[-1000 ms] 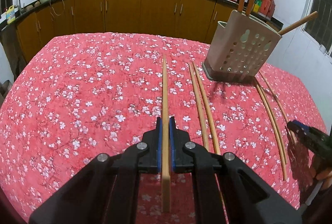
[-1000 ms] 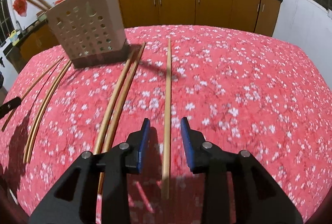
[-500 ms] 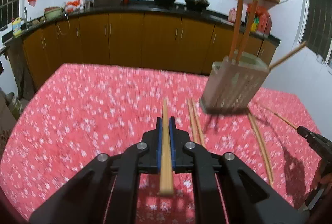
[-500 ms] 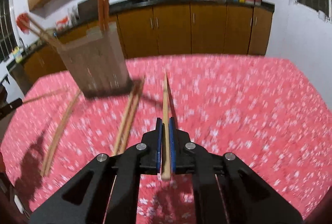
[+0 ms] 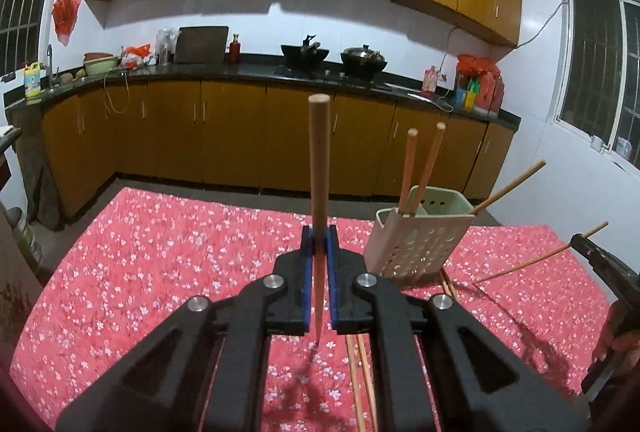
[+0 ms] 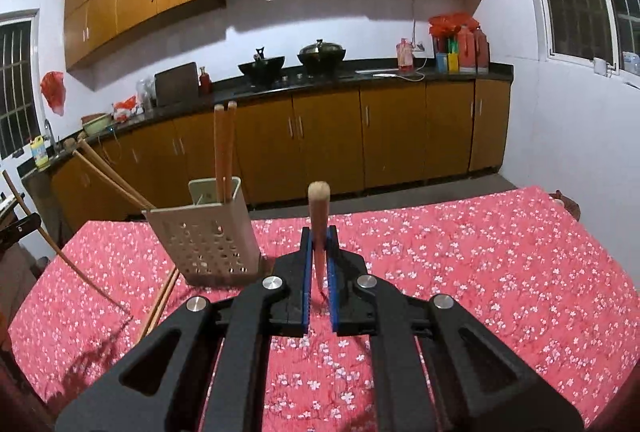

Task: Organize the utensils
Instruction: 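Lower both chopsticks into the holder and open both tools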

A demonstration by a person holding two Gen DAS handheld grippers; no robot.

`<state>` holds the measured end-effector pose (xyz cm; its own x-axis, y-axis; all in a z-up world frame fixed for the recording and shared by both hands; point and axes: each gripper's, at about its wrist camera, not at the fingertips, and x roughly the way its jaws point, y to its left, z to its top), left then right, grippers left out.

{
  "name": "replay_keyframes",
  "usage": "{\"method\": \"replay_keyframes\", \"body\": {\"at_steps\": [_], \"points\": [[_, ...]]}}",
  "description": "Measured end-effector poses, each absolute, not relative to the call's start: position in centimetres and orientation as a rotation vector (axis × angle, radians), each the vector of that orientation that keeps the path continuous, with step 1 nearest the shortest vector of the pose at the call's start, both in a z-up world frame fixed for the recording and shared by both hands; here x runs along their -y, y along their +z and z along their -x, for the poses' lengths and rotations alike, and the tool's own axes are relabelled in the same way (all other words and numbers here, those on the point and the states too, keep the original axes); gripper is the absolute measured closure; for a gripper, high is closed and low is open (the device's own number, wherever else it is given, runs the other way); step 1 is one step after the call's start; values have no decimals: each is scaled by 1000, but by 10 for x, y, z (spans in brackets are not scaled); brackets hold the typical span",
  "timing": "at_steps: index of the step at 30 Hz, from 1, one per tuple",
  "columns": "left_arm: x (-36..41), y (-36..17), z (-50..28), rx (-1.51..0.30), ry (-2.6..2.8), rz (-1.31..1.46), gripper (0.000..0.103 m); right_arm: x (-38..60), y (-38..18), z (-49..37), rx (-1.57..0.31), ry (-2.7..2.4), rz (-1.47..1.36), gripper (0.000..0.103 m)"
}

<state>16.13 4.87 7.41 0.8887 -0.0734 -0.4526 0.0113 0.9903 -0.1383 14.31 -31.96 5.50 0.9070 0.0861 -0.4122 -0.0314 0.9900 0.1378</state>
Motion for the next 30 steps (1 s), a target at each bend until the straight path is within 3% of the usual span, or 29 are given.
{"method": "replay_keyframes", "body": {"at_steps": [8,17,30], "points": [[-48,82,-162,-461,-64,130,95,320,65,-140,-404,77,-137,96],[-26,114,-153,-404,-188,128,95,310,119,-121,-302,220,-172,96],[14,171,-178,-228,-236,164,95,285,169,-132,-121,292,-203,96]]}}
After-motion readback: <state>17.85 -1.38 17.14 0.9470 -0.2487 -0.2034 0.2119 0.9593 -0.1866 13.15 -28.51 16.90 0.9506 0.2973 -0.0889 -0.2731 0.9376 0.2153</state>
